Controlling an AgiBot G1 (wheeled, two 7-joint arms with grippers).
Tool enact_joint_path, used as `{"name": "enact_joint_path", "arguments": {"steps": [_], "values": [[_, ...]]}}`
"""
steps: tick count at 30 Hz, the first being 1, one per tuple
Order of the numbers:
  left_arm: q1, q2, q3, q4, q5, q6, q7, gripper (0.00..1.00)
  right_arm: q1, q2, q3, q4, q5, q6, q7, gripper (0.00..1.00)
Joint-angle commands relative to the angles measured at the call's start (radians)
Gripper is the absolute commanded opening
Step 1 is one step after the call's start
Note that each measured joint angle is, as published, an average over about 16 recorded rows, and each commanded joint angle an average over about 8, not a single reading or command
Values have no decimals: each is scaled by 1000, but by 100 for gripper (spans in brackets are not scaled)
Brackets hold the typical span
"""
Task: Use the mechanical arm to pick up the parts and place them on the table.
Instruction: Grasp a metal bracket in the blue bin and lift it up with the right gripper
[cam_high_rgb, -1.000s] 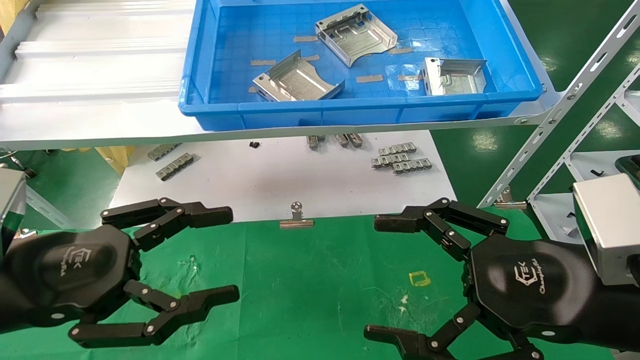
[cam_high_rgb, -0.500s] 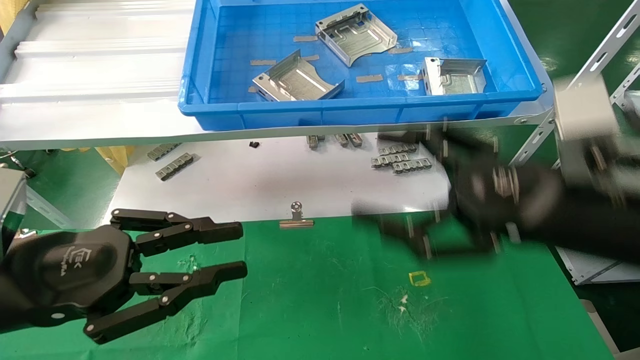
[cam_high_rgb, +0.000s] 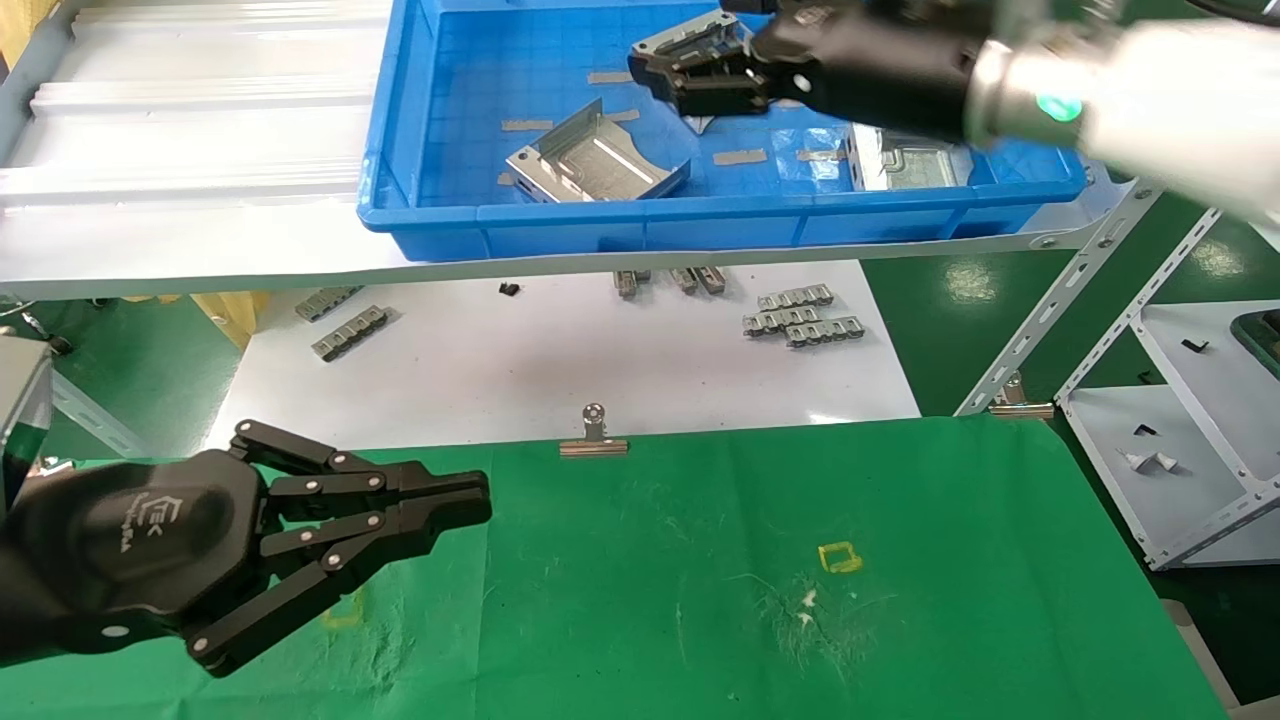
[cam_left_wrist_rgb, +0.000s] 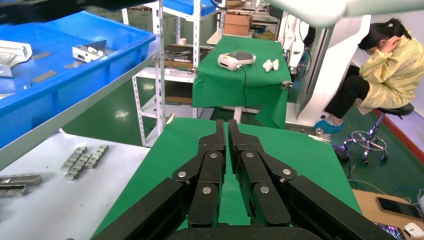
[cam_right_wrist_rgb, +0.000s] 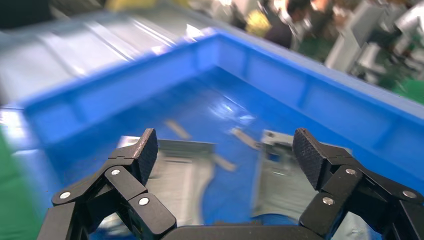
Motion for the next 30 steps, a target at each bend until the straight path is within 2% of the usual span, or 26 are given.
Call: {"name": "enact_joint_path", "arguments": {"steps": [1, 5, 7, 8, 11, 16, 30], "values": [[0, 0, 0, 0, 0, 0, 0, 0, 71, -58, -38, -91, -65, 31, 10, 64], [0, 0, 0, 0, 0, 0, 0, 0, 146, -153, -87, -261, -141, 72, -2, 15], [0, 0, 0, 0, 0, 0, 0, 0, 171, -188, -103, -328, -162, 90, -10, 2], [0, 0, 0, 0, 0, 0, 0, 0, 180, -202, -110, -354, -169, 99, -14, 0], [0, 0, 0, 0, 0, 0, 0, 0, 197, -228, -124, -402, -173, 127, -18, 0], [0, 0, 0, 0, 0, 0, 0, 0, 198, -241, -158, -403, -157, 180, 11, 0], [0, 0, 0, 0, 0, 0, 0, 0, 177, -246, -365, -302, -139, 335, 234, 0]]}}
